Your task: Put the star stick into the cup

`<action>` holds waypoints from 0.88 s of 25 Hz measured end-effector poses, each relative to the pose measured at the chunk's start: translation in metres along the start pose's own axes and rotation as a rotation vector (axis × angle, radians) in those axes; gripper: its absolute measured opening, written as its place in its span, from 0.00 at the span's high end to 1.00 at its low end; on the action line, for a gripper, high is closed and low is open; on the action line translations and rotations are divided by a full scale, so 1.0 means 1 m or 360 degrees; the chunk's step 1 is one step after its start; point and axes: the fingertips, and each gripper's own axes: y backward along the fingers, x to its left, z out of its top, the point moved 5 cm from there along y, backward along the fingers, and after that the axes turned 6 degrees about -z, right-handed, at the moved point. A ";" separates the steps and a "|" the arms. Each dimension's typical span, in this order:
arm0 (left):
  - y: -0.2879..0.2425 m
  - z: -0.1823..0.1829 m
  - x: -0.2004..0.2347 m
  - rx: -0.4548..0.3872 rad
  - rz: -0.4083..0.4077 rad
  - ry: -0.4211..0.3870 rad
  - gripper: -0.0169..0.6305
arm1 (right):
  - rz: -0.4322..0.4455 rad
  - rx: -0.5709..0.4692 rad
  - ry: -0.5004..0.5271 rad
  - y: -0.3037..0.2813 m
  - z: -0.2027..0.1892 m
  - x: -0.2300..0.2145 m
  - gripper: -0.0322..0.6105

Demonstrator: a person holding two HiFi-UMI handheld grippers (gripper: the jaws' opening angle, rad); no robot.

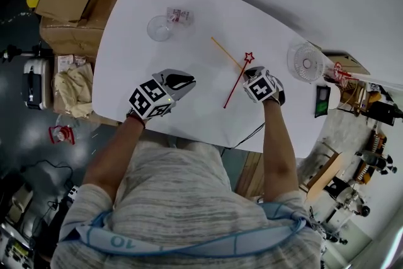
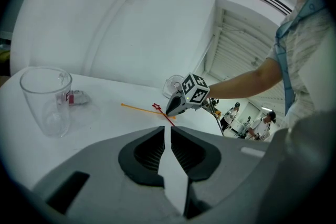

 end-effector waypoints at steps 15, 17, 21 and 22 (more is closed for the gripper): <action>0.010 0.001 -0.004 -0.0014 0.0012 -0.0030 0.92 | -0.0304 -0.0006 0.0362 0.038 0.024 -0.002 0.92; 0.014 0.001 -0.004 -0.0014 0.0016 -0.0039 0.92 | -0.0353 -0.0003 0.0428 0.047 0.032 -0.004 0.92; 0.025 0.003 -0.007 -0.0023 0.0027 -0.0054 0.92 | -0.0461 0.0009 0.0615 0.068 0.050 -0.006 0.92; 0.028 0.004 -0.007 -0.0028 0.0033 -0.0057 0.92 | -0.0487 0.0007 0.0657 0.073 0.056 -0.007 0.92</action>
